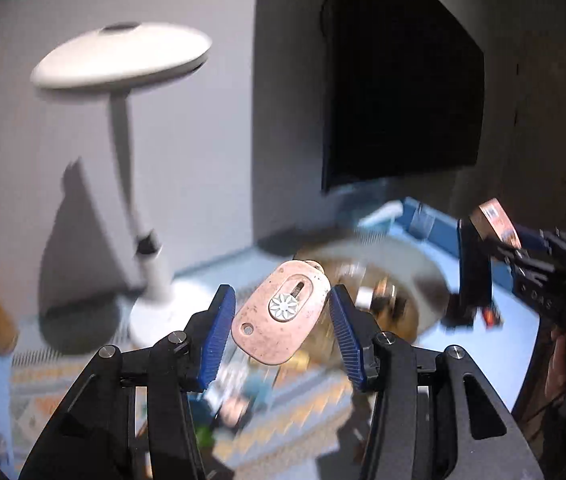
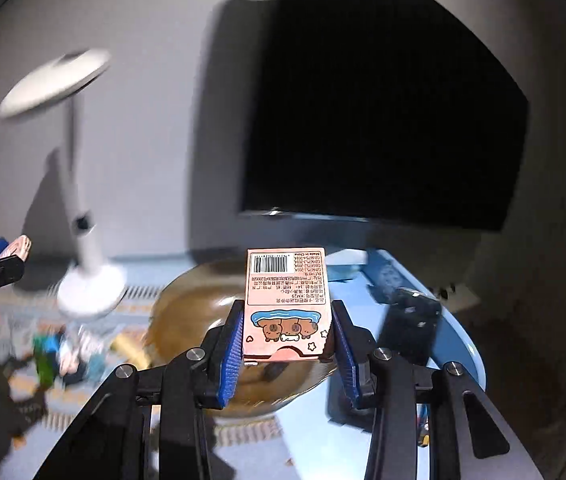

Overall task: Organize rigid objects
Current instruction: 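Carry eraser and pink box over the amber bowl and open both grippers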

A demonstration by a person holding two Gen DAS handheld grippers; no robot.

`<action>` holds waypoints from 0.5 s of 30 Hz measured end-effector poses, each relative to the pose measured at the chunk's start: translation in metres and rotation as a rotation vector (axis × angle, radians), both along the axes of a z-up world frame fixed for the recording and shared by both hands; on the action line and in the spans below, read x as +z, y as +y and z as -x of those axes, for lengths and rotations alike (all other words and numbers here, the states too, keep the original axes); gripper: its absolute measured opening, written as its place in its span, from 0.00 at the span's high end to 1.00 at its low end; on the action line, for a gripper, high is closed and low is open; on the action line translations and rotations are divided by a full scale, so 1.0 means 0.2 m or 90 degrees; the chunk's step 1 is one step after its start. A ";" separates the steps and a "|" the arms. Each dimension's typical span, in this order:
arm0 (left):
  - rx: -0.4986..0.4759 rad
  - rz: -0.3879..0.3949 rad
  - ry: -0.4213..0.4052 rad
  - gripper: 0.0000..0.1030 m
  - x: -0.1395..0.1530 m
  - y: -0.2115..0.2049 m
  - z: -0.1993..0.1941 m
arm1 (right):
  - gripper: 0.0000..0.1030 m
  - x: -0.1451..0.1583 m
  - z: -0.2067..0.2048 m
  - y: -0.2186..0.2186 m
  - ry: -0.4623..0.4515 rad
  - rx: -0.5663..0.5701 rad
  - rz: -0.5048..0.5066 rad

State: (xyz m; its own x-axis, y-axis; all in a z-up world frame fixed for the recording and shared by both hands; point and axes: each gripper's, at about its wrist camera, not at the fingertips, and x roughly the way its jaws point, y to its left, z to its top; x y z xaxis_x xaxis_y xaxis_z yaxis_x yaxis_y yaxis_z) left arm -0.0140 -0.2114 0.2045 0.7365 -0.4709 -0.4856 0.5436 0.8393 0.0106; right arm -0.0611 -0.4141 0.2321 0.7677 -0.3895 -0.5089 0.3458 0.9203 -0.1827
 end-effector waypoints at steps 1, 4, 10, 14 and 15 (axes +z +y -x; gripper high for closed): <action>-0.012 0.008 0.007 0.55 0.02 -0.07 -0.06 | 0.61 0.01 -0.02 -0.09 -0.006 -0.014 -0.028; -0.027 0.005 0.025 0.55 0.01 -0.26 -0.21 | 0.61 -0.03 -0.11 -0.23 0.004 -0.049 -0.071; -0.037 -0.061 0.082 0.55 -0.26 -0.60 -0.43 | 0.61 -0.28 -0.33 -0.43 0.085 -0.084 -0.173; -0.049 -0.093 0.155 0.55 -0.49 -0.73 -0.56 | 0.61 -0.43 -0.39 -0.42 0.134 -0.078 -0.196; -0.047 -0.104 0.169 0.55 -0.55 -0.75 -0.59 | 0.61 -0.48 -0.41 -0.41 0.151 -0.081 -0.198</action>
